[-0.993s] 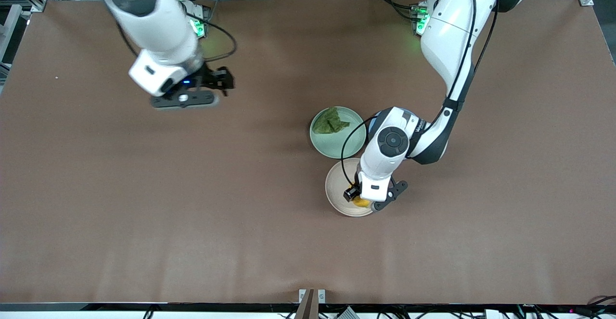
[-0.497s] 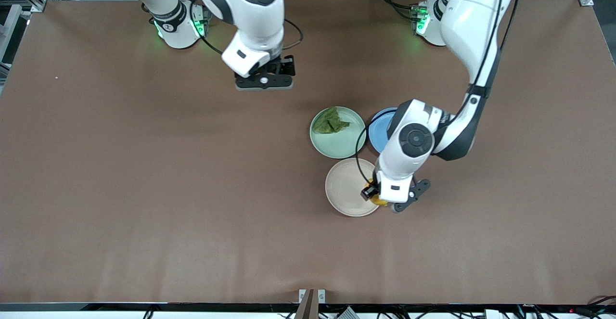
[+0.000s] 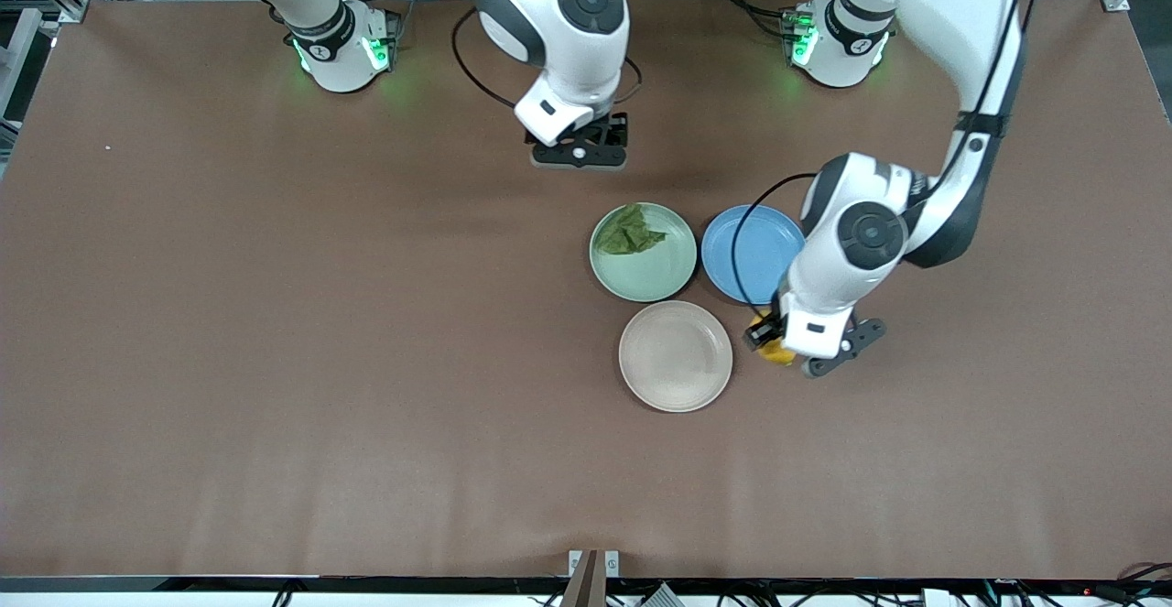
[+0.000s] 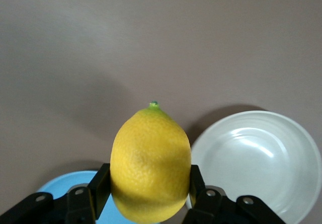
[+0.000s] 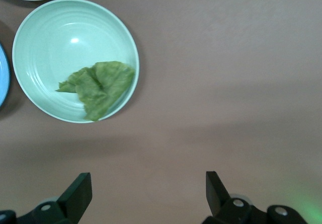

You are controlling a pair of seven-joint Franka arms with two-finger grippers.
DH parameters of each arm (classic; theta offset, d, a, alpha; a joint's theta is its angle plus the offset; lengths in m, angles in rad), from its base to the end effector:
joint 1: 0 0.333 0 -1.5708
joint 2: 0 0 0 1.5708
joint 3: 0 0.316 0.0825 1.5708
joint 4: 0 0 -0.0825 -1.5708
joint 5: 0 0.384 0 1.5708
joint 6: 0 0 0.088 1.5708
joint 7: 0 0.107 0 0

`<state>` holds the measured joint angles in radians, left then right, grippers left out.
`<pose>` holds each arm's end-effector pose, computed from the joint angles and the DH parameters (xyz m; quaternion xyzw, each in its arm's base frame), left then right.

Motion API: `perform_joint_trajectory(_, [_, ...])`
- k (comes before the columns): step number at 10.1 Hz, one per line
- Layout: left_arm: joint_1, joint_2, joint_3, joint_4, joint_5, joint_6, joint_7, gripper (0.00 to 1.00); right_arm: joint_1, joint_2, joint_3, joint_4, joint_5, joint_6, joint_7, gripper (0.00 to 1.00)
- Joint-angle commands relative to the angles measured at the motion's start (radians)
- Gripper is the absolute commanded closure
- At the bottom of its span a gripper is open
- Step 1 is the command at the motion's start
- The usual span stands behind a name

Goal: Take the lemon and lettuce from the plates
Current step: 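Lift the lemon with the left gripper while the right gripper reaches the lettuce, then carry the lemon past the blue plate while the right gripper grasps the lettuce, then set the lemon on the table while the right gripper lifts the lettuce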

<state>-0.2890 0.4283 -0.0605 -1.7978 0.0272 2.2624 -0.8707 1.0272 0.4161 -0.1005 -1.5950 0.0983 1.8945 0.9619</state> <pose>0.6147 -0.2200 0.3143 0.9675 0.2523 0.0142 0.0122 0.3848 0.5372 0.3844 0.9975 -0.0327 -0.0538 0.0314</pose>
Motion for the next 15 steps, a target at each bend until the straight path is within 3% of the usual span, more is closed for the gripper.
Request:
perform_joint_trajectory(1, [0.045,-0.069,-0.009,-0.1,0.011,0.008,0.084,1.0,0.031,0.085,-0.01,0.018,0.024,0.118,0.114,0.0])
perform_joint_trajectory(6, [0.168,-0.068,-0.007,-0.141,0.016,0.006,0.274,1.0,0.024,0.291,-0.01,0.173,0.041,0.205,0.277,0.02])
perform_joint_trajectory(8, [0.221,-0.037,-0.007,-0.141,0.023,0.006,0.356,1.0,0.028,0.329,-0.01,0.176,0.041,0.3,0.322,0.09])
perform_joint_trajectory(12, [0.303,0.015,-0.005,-0.14,0.025,0.006,0.487,1.0,0.036,0.383,-0.011,0.176,0.032,0.311,0.325,0.17])
perform_joint_trajectory(14, [0.306,0.041,-0.001,-0.135,0.025,0.006,0.547,0.19,0.04,0.404,-0.011,0.179,0.029,0.337,0.325,0.19])
perform_joint_trajectory(15, [0.307,0.043,0.001,-0.136,0.027,0.006,0.584,0.0,0.039,0.412,-0.011,0.179,0.032,0.354,0.325,0.21])
